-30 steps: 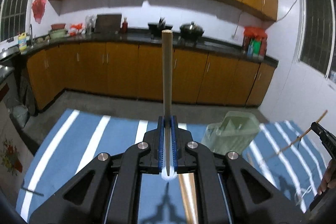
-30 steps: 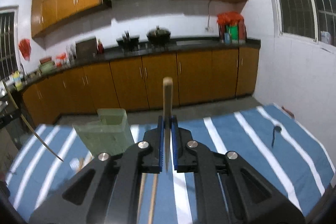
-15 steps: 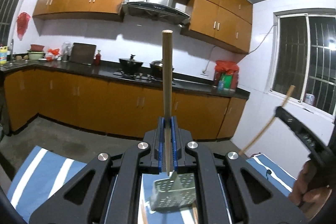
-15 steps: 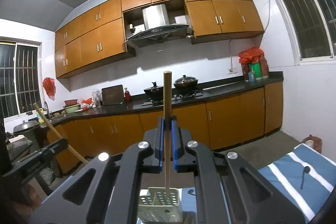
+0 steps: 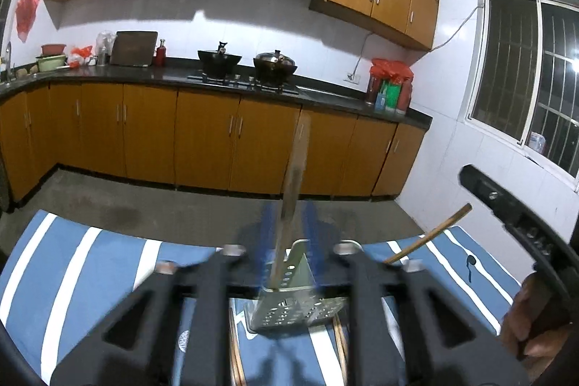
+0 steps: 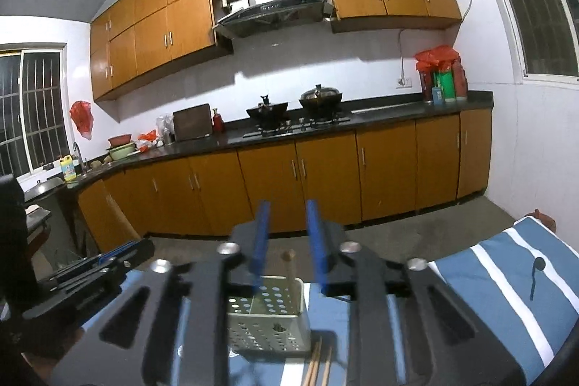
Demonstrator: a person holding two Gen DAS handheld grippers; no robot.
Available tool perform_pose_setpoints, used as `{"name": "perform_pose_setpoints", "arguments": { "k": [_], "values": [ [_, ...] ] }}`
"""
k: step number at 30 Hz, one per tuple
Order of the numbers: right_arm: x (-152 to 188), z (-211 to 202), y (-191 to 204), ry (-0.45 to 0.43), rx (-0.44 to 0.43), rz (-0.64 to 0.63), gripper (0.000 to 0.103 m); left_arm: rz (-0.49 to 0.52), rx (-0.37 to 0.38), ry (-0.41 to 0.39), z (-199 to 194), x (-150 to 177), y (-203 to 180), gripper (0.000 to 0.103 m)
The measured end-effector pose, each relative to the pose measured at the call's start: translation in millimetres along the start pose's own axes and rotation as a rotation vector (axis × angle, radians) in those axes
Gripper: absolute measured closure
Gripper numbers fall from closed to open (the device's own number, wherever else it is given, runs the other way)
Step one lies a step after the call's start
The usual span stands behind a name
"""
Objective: Organize utensils
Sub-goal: 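Open the right tool over the green holder while the left tool releases its chopstick into it, then close the left tool on another chopstick while the right tool grasps one too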
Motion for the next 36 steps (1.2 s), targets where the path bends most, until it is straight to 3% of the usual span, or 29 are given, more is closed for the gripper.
{"name": "perform_pose_setpoints", "arguments": {
  "k": [1,9,12,16,20,24,28,31,33,36],
  "values": [
    [0,-3,1,-0.005,0.000,0.002,0.071,0.000,-0.004,-0.010,-2,0,1,0.050],
    [12,-43,-33,-0.002,0.063,0.069,0.061,-0.007,-0.014,-0.075,-31,6,2,0.046],
    [33,-42,-50,0.064,0.113,0.085,0.060,-0.044,-0.012,-0.116,-55,12,11,0.042],
    [89,-17,-69,0.271,0.145,0.091,0.060,-0.106,-0.058,-0.125,-76,34,33,0.041],
    [155,7,-67,0.485,0.110,0.073,0.077,-0.112,-0.178,-0.022,-69,70,50,0.041],
    [216,12,-52,0.613,0.077,0.017,0.079,-0.098,-0.243,0.130,-46,117,63,0.046],
    [242,11,-44,0.669,0.070,0.016,0.079,-0.120,-0.238,0.277,-27,160,69,0.054],
    [242,10,-41,0.662,0.083,-0.016,0.080,-0.127,-0.224,0.334,-21,185,70,0.057],
    [239,11,-39,0.660,0.118,-0.057,0.094,-0.129,-0.208,0.356,-19,194,66,0.061],
    [233,14,-48,0.652,0.155,-0.041,0.095,-0.112,-0.189,0.379,-15,202,61,0.065]
  ]
}}
Point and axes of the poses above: each gripper's, at about its wrist camera, not at the fingertips, and z roughly the way its jaws point, y to its left, x to its underside, the point moved 2 cm from there along z, roughly the way its jaws point, and after that the axes turned 9 degrees about y, right-handed, at the moved point
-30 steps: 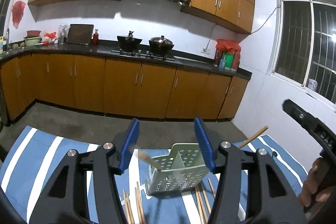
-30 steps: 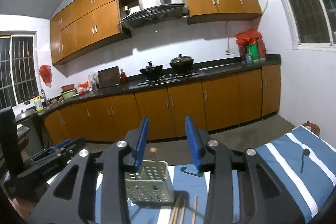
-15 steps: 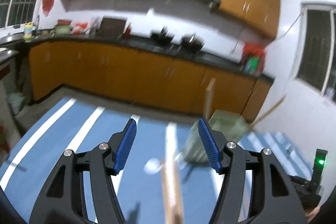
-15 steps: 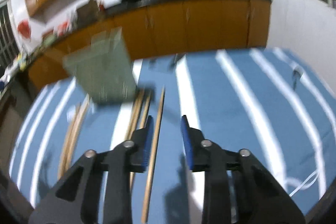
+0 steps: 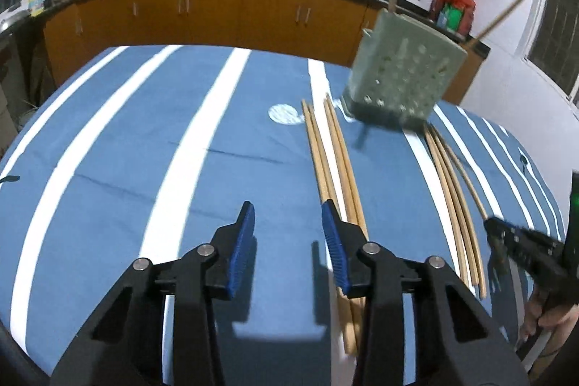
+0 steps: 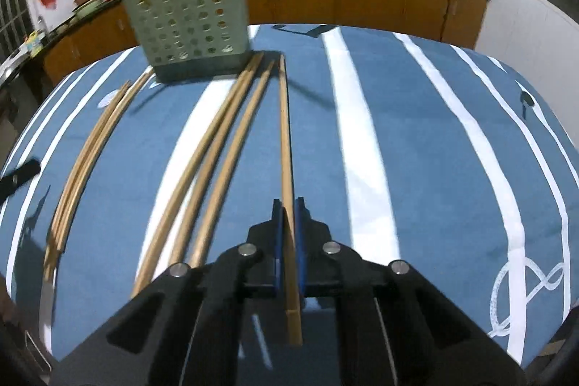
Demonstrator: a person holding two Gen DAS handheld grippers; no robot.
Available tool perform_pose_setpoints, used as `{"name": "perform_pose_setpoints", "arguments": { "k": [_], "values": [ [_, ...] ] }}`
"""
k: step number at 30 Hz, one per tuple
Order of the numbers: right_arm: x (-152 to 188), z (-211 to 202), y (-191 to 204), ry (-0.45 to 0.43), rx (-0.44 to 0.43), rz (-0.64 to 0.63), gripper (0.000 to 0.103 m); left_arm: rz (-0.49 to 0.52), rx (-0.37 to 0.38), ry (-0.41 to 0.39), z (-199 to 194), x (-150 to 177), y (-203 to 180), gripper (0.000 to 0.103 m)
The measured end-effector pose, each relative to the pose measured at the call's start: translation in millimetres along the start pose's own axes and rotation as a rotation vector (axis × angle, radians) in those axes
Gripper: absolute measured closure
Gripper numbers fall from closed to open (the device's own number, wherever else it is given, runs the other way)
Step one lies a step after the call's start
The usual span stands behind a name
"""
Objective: Organize utensils
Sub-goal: 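Close the left tool on another chopstick while the right tool grasps one too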
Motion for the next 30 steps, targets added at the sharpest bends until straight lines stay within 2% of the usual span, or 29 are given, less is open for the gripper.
{"name": "perform_pose_setpoints", "arguments": {
  "k": [4,9,13,20,23,27,30],
  "values": [
    [-2,0,-13,0.004,0.017,0.056,0.095,0.042,0.016,0.019,3,5,-10,0.072],
    [-1,2,-13,0.000,0.025,0.045,0.095,0.094,0.017,0.050,11,10,-22,0.077],
    [0,2,-13,0.000,0.024,0.044,0.095,0.128,-0.017,0.097,22,14,-30,0.082],
    [0,2,-11,0.000,0.038,0.034,0.095,0.131,-0.029,0.123,26,16,-29,0.082],
    [2,0,-8,0.001,0.027,0.029,0.091,0.138,-0.039,0.121,28,16,-32,0.083],
    [3,1,0,-0.002,0.022,-0.007,0.093,0.130,-0.051,0.119,31,10,-29,0.095],
    [1,2,3,-0.001,0.010,-0.021,0.095,0.113,-0.076,0.117,36,1,-19,0.095]
  ]
}}
Point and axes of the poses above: each gripper's, at about its wrist camera, not at the fingertips, and z roughly the way its jaws point, y to its left, x to its underside, the point moved 2 cm from there along z, roughly the way its jaws point, and after that the axes turned 9 degrees about y, right-handed, at the moved point
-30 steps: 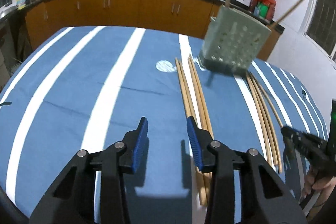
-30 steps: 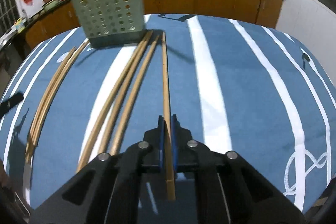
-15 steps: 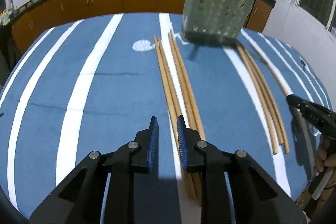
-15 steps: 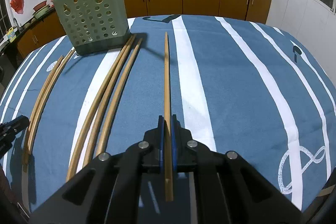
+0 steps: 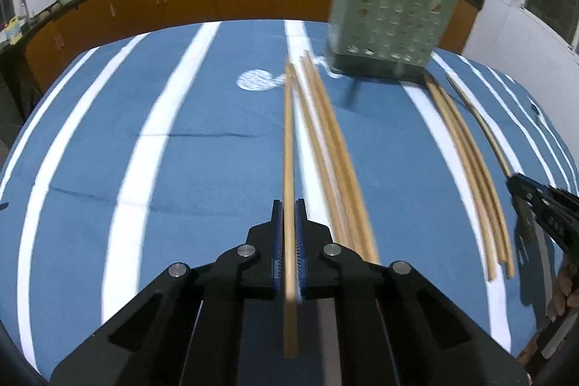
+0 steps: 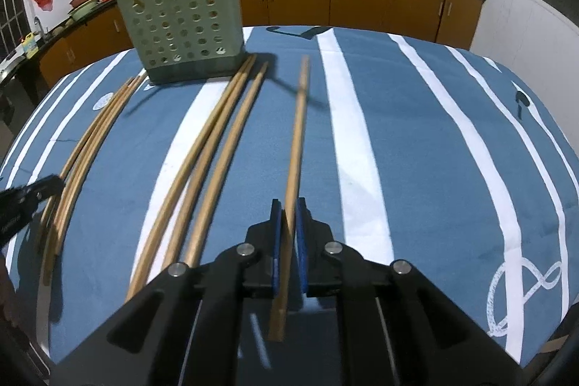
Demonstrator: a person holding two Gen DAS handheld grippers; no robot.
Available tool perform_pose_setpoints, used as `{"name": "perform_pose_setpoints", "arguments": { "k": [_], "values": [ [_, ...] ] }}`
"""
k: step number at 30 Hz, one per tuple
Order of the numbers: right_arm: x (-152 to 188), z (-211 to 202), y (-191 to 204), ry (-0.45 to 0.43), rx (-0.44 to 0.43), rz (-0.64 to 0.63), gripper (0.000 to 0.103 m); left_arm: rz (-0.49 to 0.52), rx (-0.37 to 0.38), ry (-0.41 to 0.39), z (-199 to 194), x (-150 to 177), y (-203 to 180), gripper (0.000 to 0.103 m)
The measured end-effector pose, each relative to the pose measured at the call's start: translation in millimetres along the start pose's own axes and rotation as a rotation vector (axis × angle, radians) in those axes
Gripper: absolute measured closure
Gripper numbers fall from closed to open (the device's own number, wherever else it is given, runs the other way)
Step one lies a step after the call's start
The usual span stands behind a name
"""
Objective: Organize utensils
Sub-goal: 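Close the left tool on another chopstick while the right tool grasps one too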
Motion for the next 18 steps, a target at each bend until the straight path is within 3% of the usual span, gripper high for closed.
{"name": "perform_pose_setpoints", "arguments": {
  "k": [6,10,18],
  "values": [
    [-15,8,-13,-0.019,0.060,0.054,0.095,-0.069,-0.049,-0.011,7,-15,31,0.095],
    [-25,13,-25,-0.030,0.089,0.087,0.094,-0.099,-0.043,-0.021,9,-17,42,0.095],
    [-26,18,-32,-0.020,0.065,0.108,0.093,-0.111,-0.026,-0.023,9,-17,44,0.095]
  ]
}}
Point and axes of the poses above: each gripper's, at about its wrist camera, not at the fingertips, and z roughly the way its jaws point, y to its left, x to its underside, the point moved 2 cm from there along z, roughly the way its jaws point, and after that the axes turned 9 degrees about y, right-handed, at the moved point
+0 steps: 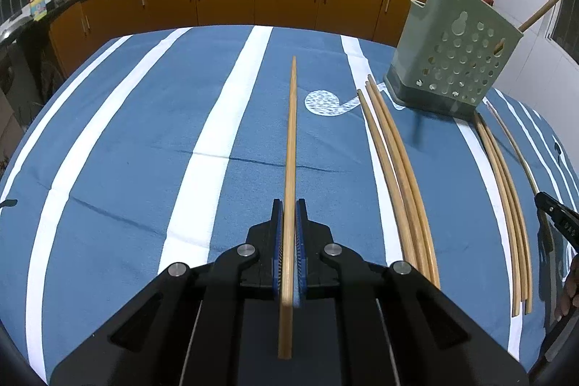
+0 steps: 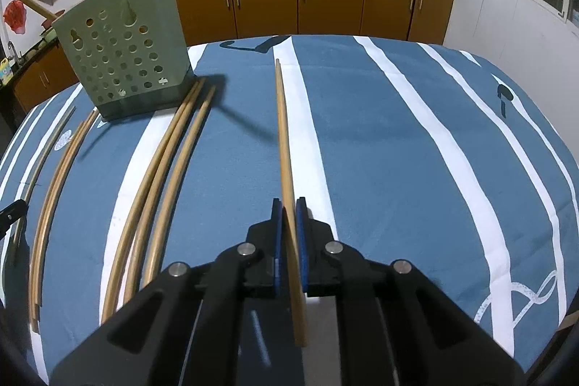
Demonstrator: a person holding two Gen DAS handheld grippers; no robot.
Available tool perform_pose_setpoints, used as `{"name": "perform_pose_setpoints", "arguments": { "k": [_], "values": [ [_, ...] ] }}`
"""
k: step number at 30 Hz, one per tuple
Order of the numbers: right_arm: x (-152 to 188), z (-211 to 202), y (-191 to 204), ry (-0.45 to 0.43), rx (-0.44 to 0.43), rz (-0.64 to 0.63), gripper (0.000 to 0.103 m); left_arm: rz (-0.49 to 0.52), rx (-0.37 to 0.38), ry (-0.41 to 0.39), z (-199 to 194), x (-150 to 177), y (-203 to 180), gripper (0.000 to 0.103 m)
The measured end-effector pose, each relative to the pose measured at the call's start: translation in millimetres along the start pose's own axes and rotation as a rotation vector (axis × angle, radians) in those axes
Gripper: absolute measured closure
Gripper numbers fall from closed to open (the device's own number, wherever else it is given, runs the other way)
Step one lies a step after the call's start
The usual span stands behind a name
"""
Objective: Organize utensils
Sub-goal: 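Close the left tool on another chopstick while the right tool grasps one too, then raise the left tool's chopstick over the green holder while the right tool carries its own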
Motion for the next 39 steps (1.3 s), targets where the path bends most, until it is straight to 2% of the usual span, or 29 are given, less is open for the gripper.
{"name": "perform_pose_setpoints", "arguments": {
  "k": [26,35,39],
  "values": [
    [-1,3,1,-0.001,-0.027,0.015,0.093,0.004,-0.012,-0.001,0,1,-1,0.094],
    [1,-2,-3,0.001,-0.037,0.011,0.095,0.042,-0.027,0.005,-2,5,-2,0.095],
    [-4,-19,-6,-0.052,-0.045,0.017,0.095,0.033,-0.006,0.011,-6,4,1,0.096]
  ]
}}
Point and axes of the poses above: each gripper's, at about its wrist camera, not at the fingertips, and z roughly the way its jaws point, y to its left, x to its underside, the point moved 2 cm from there along z, roughly the way its jaws point, and after that the axes turned 9 degrees about y, right-handed, at the moved point
